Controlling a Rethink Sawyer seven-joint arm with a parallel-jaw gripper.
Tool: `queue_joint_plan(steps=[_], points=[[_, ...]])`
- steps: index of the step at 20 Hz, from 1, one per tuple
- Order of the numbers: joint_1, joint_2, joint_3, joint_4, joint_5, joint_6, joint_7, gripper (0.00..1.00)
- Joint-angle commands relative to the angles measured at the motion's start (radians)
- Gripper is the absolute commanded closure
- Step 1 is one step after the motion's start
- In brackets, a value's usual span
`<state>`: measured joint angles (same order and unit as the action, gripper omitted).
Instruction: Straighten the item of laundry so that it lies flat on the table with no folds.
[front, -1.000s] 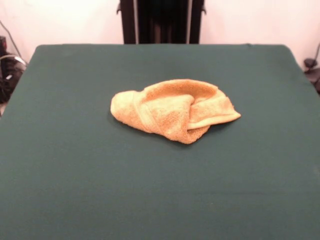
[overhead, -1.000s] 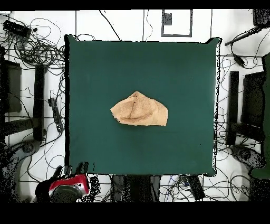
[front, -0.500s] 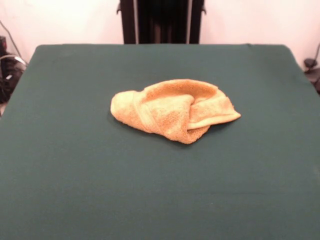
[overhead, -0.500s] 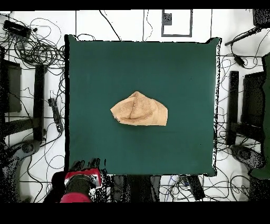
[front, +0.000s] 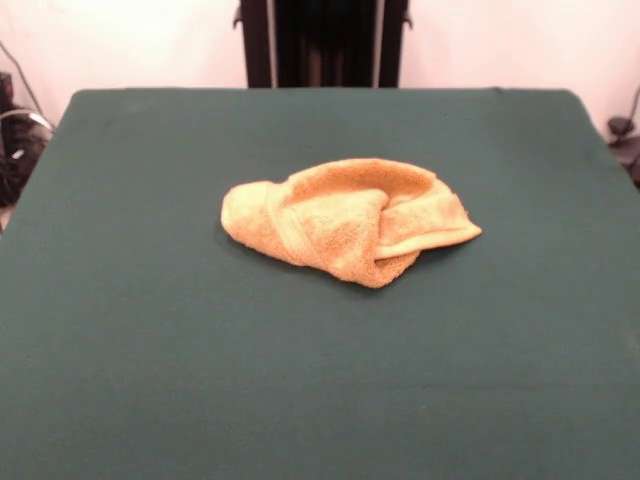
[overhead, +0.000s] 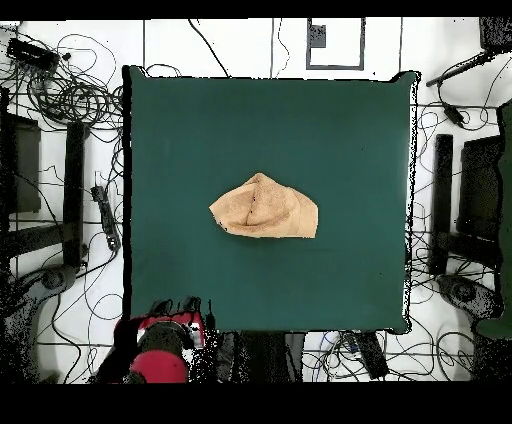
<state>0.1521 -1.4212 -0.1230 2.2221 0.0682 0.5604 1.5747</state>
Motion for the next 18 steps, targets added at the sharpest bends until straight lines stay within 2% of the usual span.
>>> queue_joint_plan(steps=[1, 9, 14, 18], points=[[-0.010, 0.108, 0.044, 0.096, 0.003, 0.030, 0.139, 0.00], [-0.030, 0.214, 0.061, -0.020, -0.012, 0.039, 0.168, 0.00], [-0.060, 0.327, 0.078, -0.044, -0.005, -0.065, 0.168, 0.00], [-0.054, 0.345, 0.058, -0.083, -0.006, -0.027, 0.185, 0.00]])
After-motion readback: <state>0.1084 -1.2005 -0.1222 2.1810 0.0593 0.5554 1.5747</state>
